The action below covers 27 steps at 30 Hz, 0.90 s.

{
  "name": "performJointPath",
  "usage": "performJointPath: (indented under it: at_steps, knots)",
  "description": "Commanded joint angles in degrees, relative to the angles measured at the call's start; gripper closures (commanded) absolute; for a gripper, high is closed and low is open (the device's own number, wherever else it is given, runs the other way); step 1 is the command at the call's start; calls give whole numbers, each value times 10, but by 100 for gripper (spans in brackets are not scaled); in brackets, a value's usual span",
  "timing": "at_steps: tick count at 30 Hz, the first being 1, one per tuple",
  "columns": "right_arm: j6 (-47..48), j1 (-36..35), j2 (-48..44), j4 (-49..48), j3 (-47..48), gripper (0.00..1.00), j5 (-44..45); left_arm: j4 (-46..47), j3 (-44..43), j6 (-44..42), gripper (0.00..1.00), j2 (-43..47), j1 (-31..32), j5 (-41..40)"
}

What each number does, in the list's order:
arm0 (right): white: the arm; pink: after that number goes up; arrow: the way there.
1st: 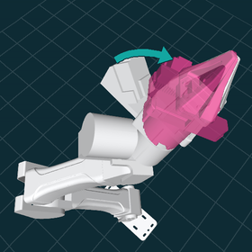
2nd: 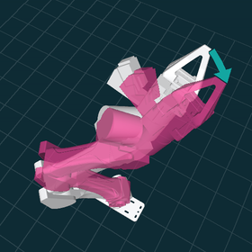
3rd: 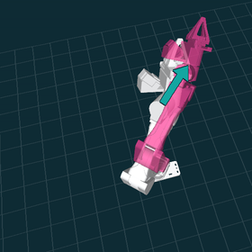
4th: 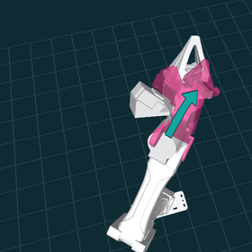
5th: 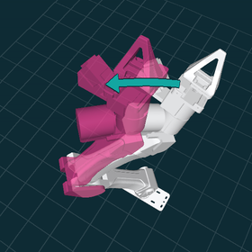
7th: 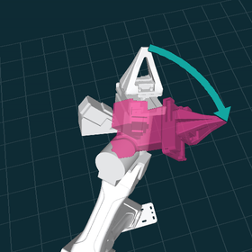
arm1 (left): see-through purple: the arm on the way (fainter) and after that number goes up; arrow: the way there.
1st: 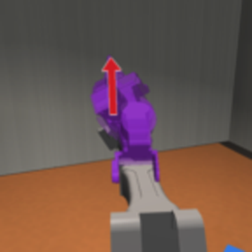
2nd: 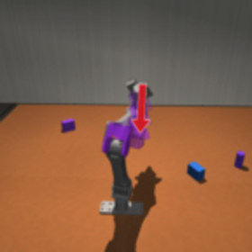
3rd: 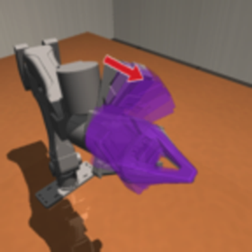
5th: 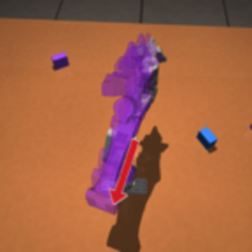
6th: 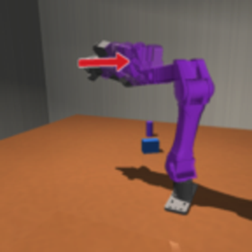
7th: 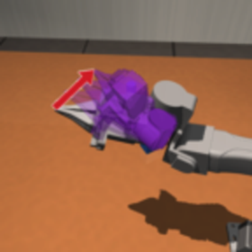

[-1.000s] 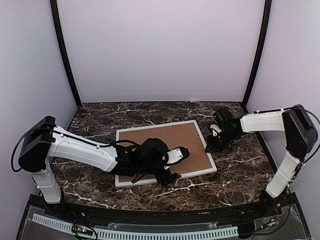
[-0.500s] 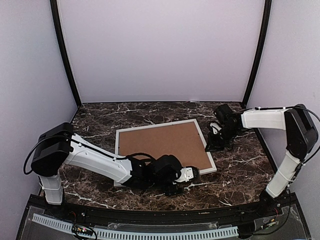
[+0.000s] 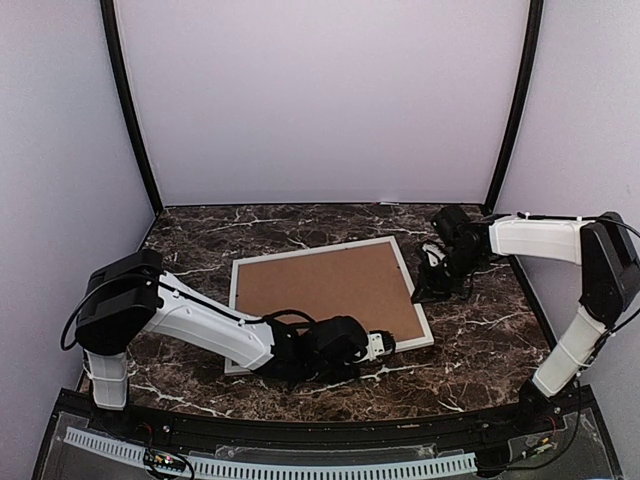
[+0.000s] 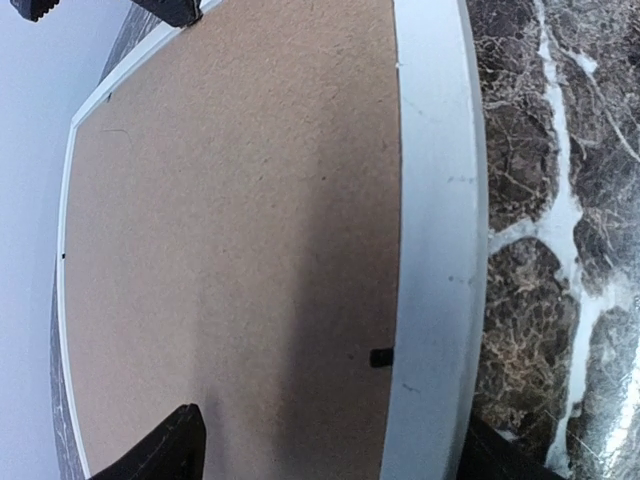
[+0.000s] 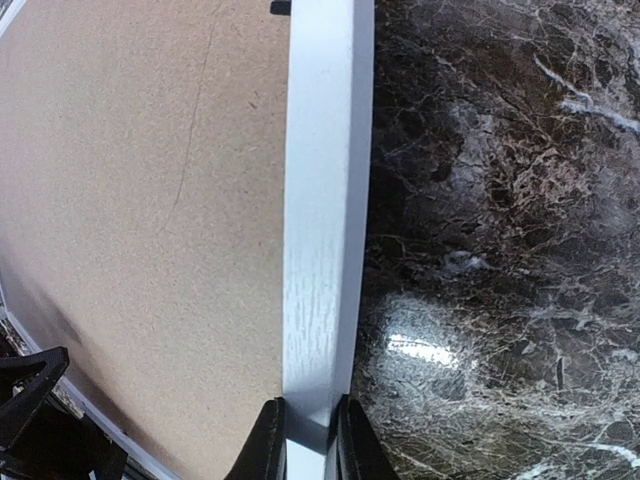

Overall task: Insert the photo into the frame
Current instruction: Pass from the right arm to the left

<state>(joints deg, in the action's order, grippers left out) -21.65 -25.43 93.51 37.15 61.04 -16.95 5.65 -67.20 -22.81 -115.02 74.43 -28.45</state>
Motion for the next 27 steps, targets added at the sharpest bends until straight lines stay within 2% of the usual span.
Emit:
performJointPath:
  at_steps: [1, 7, 13, 22, 27]
  knots:
    - [5, 1, -24, -14, 6, 100, -44, -20, -4, -4, 20, 0, 4, -48]
    - [5, 1, -21, -22, -6, 100, -49, -14, 7, 1, 23, 4, 9, -60]
    - [6, 1, -24, -29, -27, 89, -45, 3, 17, 5, 30, 5, 9, -65]
    - [6, 1, -28, -35, -47, 83, -43, 17, 25, 0, 44, 5, 9, -67]
    - [7, 3, -41, -27, -47, 72, -34, 18, 27, -4, 51, 5, 9, -73]
